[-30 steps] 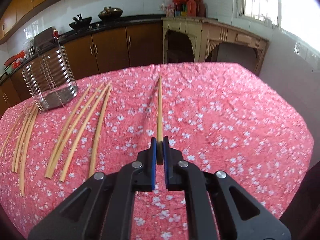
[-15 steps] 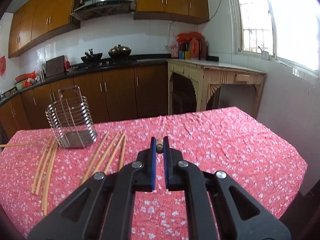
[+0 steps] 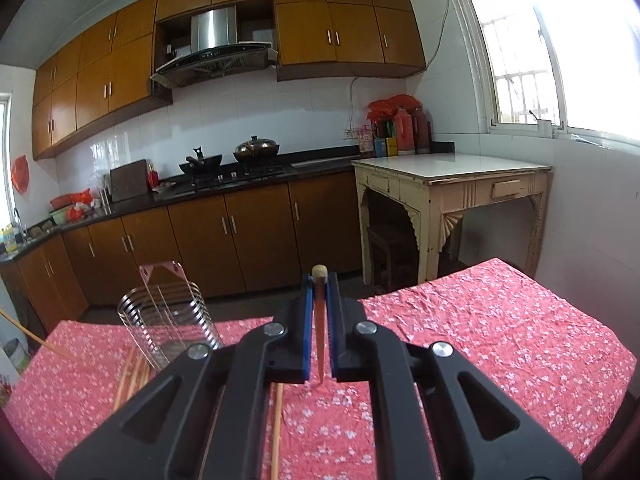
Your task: Organize utensils
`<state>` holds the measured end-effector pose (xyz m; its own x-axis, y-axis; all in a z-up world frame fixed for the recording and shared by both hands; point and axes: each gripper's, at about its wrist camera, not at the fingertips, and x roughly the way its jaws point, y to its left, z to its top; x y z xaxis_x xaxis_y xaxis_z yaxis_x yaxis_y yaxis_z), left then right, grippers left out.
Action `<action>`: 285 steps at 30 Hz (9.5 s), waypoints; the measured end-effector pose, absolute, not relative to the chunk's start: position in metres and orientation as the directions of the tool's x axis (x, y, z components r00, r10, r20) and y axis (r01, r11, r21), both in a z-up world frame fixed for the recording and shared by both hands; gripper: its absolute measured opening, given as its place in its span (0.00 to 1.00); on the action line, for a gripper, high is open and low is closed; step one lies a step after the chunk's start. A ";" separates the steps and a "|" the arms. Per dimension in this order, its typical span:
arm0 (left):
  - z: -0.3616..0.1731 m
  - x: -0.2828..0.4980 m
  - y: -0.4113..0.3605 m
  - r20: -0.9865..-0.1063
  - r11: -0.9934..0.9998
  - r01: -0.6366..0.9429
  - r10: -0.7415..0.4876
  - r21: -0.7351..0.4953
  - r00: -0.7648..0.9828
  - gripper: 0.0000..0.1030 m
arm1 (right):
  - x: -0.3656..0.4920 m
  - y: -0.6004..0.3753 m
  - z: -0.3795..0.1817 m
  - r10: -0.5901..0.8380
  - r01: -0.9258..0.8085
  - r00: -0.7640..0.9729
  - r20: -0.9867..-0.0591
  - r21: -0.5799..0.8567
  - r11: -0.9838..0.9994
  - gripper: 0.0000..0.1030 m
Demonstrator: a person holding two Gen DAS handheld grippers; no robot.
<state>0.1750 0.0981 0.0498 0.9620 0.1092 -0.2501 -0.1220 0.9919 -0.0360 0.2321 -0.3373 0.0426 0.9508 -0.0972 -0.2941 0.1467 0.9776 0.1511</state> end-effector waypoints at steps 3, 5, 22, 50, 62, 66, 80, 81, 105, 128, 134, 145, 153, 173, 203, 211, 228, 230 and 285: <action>0.059 0.177 0.100 -0.238 0.991 -0.119 0.102 -0.058 0.966 0.06 | 0.234 -0.339 0.054 -0.063 0.116 0.958 -0.281 0.176 0.978 0.07; 0.064 0.176 0.099 -0.231 0.991 -0.111 0.093 -0.068 0.968 0.06 | 0.233 -0.336 0.060 -0.059 0.109 0.961 -0.271 0.172 0.979 0.07; 0.133 0.178 0.076 -0.119 0.993 0.003 -0.016 -0.115 0.993 0.06 | 0.227 -0.298 0.135 0.074 -0.051 0.991 -0.115 0.185 0.981 0.07; 0.116 0.313 0.012 -0.206 0.979 0.040 -0.082 -0.201 0.975 0.06 | 0.377 -0.230 0.115 0.268 -0.199 0.900 -0.344 0.220 0.955 0.07; 0.114 0.325 0.029 -0.276 0.978 -0.031 -0.028 -0.208 0.961 0.08 | 0.392 -0.246 0.103 0.187 -0.120 0.918 -0.349 0.202 0.972 0.28; 0.121 0.313 0.041 -0.269 0.976 -0.058 0.000 -0.208 0.963 0.14 | 0.375 -0.259 0.104 0.156 -0.093 0.927 -0.340 0.196 0.976 0.32; 0.092 0.231 0.075 -0.287 0.982 -0.120 0.074 -0.148 0.955 0.34 | 0.287 -0.293 0.047 0.080 -0.010 0.906 -0.416 0.168 0.986 0.32; 0.085 0.222 0.077 -0.294 0.982 -0.125 0.078 -0.143 0.953 0.34 | 0.280 -0.294 0.036 0.077 -0.004 0.896 -0.437 0.166 0.986 0.32; -0.054 0.157 0.042 -0.524 0.998 -0.018 -0.020 -0.067 0.851 0.49 | 0.230 -0.272 -0.141 0.058 0.057 0.643 -0.764 0.123 0.991 0.08; -0.116 0.213 0.004 -0.767 0.999 -0.010 -0.020 -0.035 0.641 0.12 | 0.256 -0.320 -0.137 -0.024 0.214 0.629 -0.777 0.143 0.966 0.08; -0.115 0.221 0.028 -0.770 0.997 -0.073 0.034 -0.016 0.637 0.07 | 0.268 -0.321 -0.137 -0.023 0.224 0.629 -0.777 0.153 0.962 0.08; -0.114 0.218 0.074 -0.761 0.997 -0.053 -0.006 -0.054 0.648 0.07 | 0.278 -0.330 -0.137 -0.058 0.251 0.629 -0.776 0.131 0.959 0.08; -0.114 0.207 0.069 -0.765 0.998 -0.023 -0.033 -0.063 0.643 0.15 | 0.268 -0.329 -0.138 -0.054 0.246 0.633 -0.772 0.134 0.960 0.08; -0.116 0.212 0.059 -0.770 1.000 -0.002 -0.006 -0.009 0.638 0.26 | 0.261 -0.323 -0.139 -0.080 0.238 0.639 -0.765 0.098 0.966 0.08; -0.104 0.183 0.064 -0.727 0.999 -0.010 0.029 0.031 0.686 0.07 | 0.228 -0.326 -0.125 -0.110 0.231 0.716 -0.690 0.085 0.969 0.07; -0.050 0.150 0.077 -0.517 0.999 -0.039 0.044 0.019 0.855 0.06 | 0.201 -0.320 -0.070 -0.188 0.223 0.844 -0.503 0.009 0.975 0.07; 0.030 0.146 0.094 -0.258 0.993 -0.100 0.083 -0.055 0.963 0.06 | 0.200 -0.323 0.028 -0.133 0.165 0.960 -0.246 0.113 0.980 0.07; 0.038 0.148 0.096 -0.238 0.993 -0.102 0.083 -0.066 0.968 0.06 | 0.202 -0.324 0.037 -0.122 0.155 0.965 -0.233 0.131 0.979 0.07; 0.170 0.247 0.012 0.023 0.975 0.036 -0.032 -0.221 0.999 0.06 | 0.325 -0.230 0.140 0.173 -0.154 0.982 -0.078 0.208 0.966 0.07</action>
